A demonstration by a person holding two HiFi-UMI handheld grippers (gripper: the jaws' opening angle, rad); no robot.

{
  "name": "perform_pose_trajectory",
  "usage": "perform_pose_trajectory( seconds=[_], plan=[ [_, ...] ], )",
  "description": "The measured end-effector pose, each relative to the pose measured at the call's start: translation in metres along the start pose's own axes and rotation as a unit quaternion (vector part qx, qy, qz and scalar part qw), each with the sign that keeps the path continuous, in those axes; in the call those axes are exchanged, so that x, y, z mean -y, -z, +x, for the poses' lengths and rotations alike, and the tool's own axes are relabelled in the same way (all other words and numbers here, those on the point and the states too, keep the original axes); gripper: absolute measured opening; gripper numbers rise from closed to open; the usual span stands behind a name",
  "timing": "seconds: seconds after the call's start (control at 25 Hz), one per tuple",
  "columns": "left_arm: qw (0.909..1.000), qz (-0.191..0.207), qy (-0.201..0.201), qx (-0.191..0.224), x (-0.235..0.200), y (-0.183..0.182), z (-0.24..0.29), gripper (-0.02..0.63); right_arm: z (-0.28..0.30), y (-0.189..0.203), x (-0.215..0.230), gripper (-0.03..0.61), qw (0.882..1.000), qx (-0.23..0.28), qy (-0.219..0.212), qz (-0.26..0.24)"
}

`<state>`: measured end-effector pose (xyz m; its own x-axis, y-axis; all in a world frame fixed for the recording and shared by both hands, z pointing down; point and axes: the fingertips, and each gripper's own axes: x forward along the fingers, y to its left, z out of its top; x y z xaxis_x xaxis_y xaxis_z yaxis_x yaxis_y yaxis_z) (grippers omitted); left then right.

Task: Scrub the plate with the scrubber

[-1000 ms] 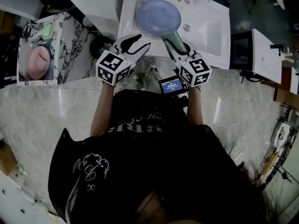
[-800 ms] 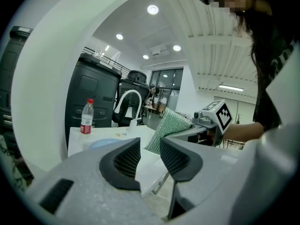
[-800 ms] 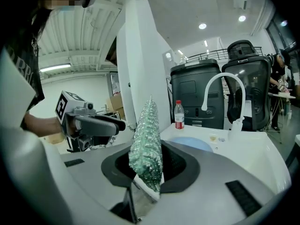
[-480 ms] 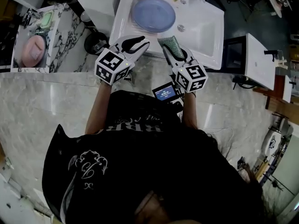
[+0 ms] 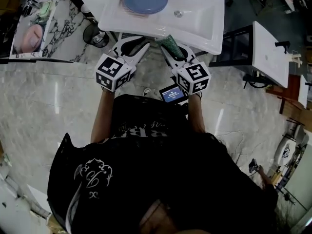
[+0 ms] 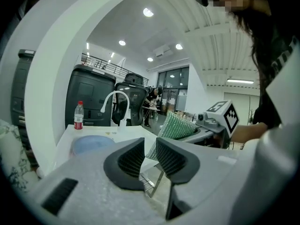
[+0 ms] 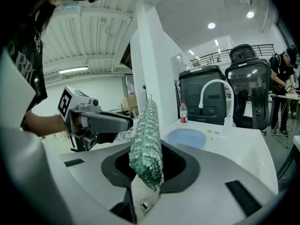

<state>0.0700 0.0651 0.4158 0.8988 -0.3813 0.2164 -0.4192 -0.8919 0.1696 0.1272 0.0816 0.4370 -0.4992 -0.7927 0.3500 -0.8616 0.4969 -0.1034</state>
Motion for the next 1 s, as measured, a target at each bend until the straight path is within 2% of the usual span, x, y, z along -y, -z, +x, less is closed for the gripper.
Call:
perform_pose_trajectory(
  seconds=[0.32,0.56,1.0],
  plan=[
    [0.9994,0.0,-0.035,-0.005,0.063,0.019,-0.019,0.067,-0.048,0.024,-0.032,0.092,0.999,-0.002,-0.043,-0.023],
    [0.9986,0.005,-0.052,-0.008,0.081,0.027,-0.037,0.057,-0.063,0.031,-0.05,0.092,0.998,0.005,-0.054,-0.032],
    [0.9983,0.013,-0.056,-0.009,0.093,0.027,-0.053,0.043,-0.07,0.029,-0.068,0.092,0.997,0.01,-0.062,-0.037]
  ],
)
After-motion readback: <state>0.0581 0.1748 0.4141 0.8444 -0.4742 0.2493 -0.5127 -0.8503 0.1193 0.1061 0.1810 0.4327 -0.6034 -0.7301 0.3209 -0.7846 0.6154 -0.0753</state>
